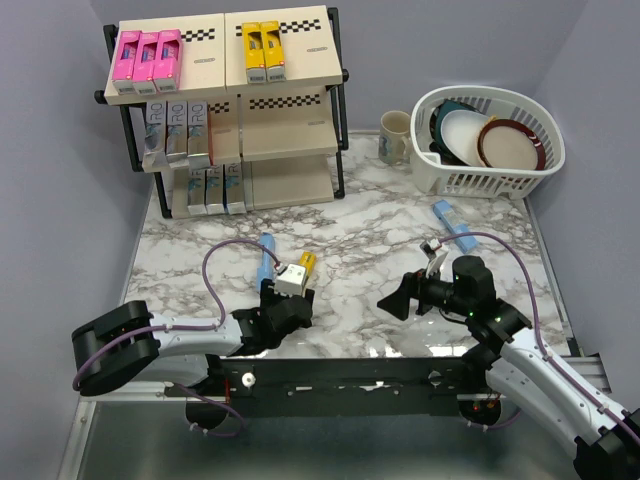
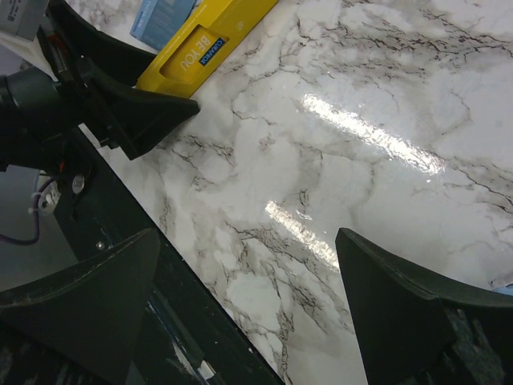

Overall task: Place and organize the toothpastes onto the shelf
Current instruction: Pick up the toothpaste from the center of the board.

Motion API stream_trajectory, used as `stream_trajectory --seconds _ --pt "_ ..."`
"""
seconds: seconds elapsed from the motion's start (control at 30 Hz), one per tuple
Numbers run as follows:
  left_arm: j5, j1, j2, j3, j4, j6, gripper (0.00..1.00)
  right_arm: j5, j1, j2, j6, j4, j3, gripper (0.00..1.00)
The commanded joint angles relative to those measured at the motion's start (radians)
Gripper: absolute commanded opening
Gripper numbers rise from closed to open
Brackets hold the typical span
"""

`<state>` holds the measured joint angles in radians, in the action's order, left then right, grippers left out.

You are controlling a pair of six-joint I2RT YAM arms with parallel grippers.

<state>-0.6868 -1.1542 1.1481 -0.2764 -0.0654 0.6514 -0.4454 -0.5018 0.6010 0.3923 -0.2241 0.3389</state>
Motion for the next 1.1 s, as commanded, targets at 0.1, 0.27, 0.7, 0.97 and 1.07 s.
stream_trajectory --seconds 0.1,0.27,0.7,0.97,1.07 --pt "0.003 -0.013 0.099 -0.046 -0.051 0.028 0.73 -0.032 0.002 -0.007 0.0 0.04 -0.021 1.0" --pt "0.039 -0.015 0.067 -0.064 -0.039 -0.006 0.6 -0.033 0.002 -0.003 -0.006 0.048 -0.021 1.0" --pt "0.371 -0.016 -0.097 -0.239 0.206 -0.136 0.51 -0.036 0.002 -0.009 -0.046 0.026 0.035 1.0" --pt "0.529 -0.012 -0.202 -0.357 0.351 -0.15 0.49 -0.134 0.002 0.005 -0.085 0.215 0.0 0.99" --pt "0.57 0.017 -0.22 -0.389 0.395 -0.16 0.47 -0.188 0.002 0.008 -0.113 0.331 -0.034 0.99"
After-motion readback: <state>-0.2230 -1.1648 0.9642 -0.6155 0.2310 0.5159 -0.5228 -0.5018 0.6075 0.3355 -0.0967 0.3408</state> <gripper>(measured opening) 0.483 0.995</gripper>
